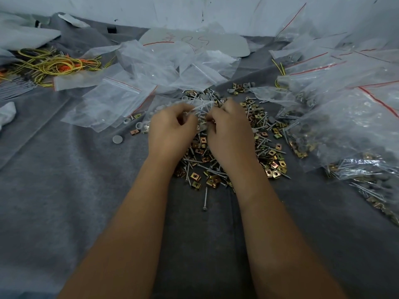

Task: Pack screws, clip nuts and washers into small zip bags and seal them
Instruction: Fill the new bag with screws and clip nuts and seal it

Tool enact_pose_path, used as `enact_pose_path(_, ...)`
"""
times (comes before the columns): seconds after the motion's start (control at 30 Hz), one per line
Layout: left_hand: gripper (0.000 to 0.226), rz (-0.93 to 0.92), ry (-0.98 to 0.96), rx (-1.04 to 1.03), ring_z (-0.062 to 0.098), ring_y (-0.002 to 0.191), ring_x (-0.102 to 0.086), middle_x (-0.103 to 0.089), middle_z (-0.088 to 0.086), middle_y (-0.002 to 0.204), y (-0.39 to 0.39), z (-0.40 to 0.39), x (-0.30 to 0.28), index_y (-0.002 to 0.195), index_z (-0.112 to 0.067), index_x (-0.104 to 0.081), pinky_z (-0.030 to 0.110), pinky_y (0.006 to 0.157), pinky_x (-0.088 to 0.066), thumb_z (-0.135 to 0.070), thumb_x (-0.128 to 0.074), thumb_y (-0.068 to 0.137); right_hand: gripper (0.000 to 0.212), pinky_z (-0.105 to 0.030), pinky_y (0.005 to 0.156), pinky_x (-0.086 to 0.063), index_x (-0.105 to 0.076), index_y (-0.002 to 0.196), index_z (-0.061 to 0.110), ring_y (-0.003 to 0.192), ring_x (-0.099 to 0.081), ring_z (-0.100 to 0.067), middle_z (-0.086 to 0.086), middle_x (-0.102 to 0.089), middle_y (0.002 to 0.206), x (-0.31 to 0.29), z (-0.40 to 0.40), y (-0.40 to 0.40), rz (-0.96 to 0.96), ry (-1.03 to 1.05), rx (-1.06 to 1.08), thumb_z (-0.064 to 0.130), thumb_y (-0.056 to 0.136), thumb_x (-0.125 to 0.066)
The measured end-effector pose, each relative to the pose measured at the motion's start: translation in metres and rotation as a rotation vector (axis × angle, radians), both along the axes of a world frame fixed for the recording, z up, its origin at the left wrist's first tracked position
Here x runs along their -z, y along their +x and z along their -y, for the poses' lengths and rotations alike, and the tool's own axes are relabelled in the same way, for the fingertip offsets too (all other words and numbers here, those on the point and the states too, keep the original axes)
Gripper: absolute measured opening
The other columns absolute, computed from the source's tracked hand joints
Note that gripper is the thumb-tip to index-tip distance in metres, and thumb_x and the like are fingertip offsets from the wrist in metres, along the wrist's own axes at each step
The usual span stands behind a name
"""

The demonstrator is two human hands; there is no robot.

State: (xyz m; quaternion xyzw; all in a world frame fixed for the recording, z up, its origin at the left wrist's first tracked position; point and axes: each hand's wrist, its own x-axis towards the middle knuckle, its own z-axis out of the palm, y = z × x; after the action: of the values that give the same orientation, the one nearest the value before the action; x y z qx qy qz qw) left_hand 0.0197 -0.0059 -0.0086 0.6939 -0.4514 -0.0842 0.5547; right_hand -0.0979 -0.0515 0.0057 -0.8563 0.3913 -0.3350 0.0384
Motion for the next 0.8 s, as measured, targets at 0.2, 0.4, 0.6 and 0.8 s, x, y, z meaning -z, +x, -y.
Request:
enact_pose_path(0.2, 0.015, -0.108, -0.094, 0.021, -0.001, 0.054, -0.048, -0.057, -0.012, 0.058, 0.002, -0.001, -0.003, 0.086, -0.035, -0.070, 0.018, 0.053, -0.040, -0.024, -0.061, 0.086, 0.013, -0.029, 0.069, -0.041, -0.071, 0.100, 0.013, 0.097, -0.048, -0.023, -0.007, -0.050, 0.098, -0.001, 0.000, 0.000, 0.078, -0.034, 0.036, 0.018, 0.090, -0.065)
enact_pose_path(0.4, 0.018, -0.011, -0.070, 0.069, 0.004, 0.053, -0.049, -0.057, -0.006, 0.058, -0.001, -0.002, -0.003, 0.080, -0.028, -0.070, 0.024, 0.051, -0.040, -0.017, -0.060, 0.088, 0.020, -0.039, 0.075, -0.048, -0.073, 0.107, 0.024, 0.100, -0.047, -0.023, -0.006, -0.050, 0.105, 0.002, 0.006, -0.003, -0.027, 0.015, -0.097, 0.026, 0.088, -0.068)
enact_pose_path(0.6, 0.015, 0.038, -0.208, -0.340, 0.002, 0.052, -0.046, -0.047, -0.012, 0.054, 0.011, -0.006, -0.006, 0.077, -0.024, -0.062, 0.022, 0.054, -0.033, -0.026, -0.051, 0.087, 0.036, -0.023, 0.074, -0.046, -0.062, 0.125, 0.025, 0.093, -0.054, -0.008, 0.001, -0.057, 0.113, -0.002, 0.006, -0.005, 0.290, 0.181, -0.125, 0.007, 0.095, -0.054)
enact_pose_path(0.8, 0.018, 0.104, 0.016, -0.217, 0.006, 0.053, -0.044, -0.050, -0.008, 0.057, 0.008, -0.003, -0.003, 0.083, -0.021, -0.066, 0.029, 0.055, -0.035, -0.026, -0.051, 0.091, 0.025, -0.039, 0.091, -0.045, -0.072, 0.111, 0.024, 0.110, -0.054, -0.025, -0.003, -0.064, 0.118, 0.000, 0.011, -0.011, -0.191, 0.187, 0.071, 0.026, 0.093, -0.056)
